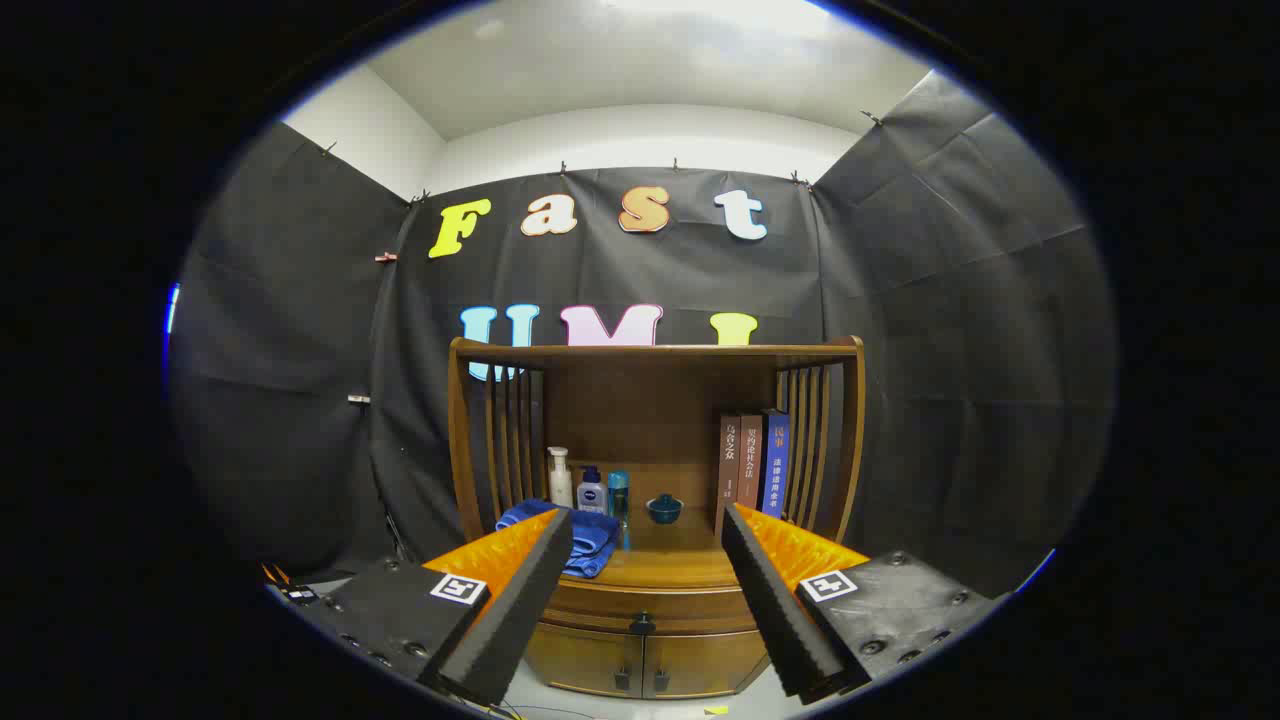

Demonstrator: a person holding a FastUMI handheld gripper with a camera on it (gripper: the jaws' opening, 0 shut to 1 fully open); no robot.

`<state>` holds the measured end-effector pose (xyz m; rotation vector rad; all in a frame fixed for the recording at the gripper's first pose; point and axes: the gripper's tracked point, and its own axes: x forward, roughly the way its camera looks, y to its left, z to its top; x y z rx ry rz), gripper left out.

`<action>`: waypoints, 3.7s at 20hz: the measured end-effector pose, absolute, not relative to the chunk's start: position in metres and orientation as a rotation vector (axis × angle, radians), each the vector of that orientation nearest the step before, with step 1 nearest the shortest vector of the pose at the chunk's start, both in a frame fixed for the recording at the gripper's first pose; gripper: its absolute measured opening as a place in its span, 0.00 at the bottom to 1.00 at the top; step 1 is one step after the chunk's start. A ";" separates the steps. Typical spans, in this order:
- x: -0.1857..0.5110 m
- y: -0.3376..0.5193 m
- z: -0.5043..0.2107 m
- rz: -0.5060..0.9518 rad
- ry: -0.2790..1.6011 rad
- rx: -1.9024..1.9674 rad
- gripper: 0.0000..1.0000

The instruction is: Pull open the drawer, take out the items inside it, and place them on the countertop above the cabinet.

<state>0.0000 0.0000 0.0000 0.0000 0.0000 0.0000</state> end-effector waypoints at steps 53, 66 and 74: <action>0.118 0.005 -0.216 -0.018 0.297 -0.017 0.99; 0.165 -0.011 -0.355 -0.045 0.507 0.004 0.97; 0.176 -0.003 -0.391 -0.035 0.568 0.021 0.66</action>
